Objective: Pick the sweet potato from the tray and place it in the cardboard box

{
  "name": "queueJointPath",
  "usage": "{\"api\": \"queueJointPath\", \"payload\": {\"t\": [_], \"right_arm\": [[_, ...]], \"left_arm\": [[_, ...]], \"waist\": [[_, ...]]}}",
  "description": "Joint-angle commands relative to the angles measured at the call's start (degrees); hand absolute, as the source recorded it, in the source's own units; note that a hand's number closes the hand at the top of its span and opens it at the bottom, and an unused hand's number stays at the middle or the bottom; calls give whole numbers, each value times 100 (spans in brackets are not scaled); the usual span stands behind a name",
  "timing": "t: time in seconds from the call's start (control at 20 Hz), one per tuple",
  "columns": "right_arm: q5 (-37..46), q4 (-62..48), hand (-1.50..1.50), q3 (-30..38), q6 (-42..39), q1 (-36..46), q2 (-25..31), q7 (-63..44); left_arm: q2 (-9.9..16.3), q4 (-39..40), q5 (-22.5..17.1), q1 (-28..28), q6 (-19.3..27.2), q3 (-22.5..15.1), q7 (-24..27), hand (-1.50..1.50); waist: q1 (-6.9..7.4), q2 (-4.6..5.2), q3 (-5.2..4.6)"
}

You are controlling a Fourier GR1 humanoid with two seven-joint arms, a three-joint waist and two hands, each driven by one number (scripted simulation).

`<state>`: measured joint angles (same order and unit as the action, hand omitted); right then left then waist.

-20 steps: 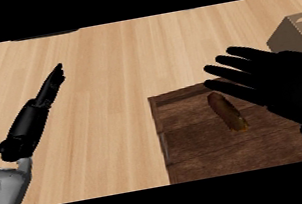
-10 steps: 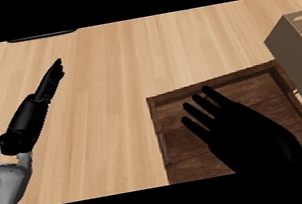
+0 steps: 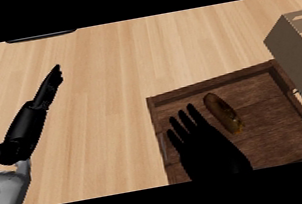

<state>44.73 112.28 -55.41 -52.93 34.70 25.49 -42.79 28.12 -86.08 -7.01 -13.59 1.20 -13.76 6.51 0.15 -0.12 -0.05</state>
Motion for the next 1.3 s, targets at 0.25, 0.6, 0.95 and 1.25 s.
{"api": "queueJointPath", "payload": {"t": [0.25, 0.6, 0.95, 1.25], "right_arm": [[1173, -417, -150, -499, 97, -333, -366, -206], [1714, -824, -150, -158, 461, -302, 56, 853], [2370, -1297, -150, -6, 854, -507, 294, 1323], [2562, -1263, -150, 310, 726, -746, 153, 1767]], "left_arm": [[-18, 194, 89, -30, -426, 392, 64, 0], [-380, -255, 461, 179, -296, 445, -169, 0], [-475, 81, 505, 47, -672, 729, 13, 0], [-635, -304, 706, 435, -764, 740, -42, 0]], "waist": [[4, 13, 5], [18, 9, 7], [-3, 14, 5], [0, 9, 5]]}}
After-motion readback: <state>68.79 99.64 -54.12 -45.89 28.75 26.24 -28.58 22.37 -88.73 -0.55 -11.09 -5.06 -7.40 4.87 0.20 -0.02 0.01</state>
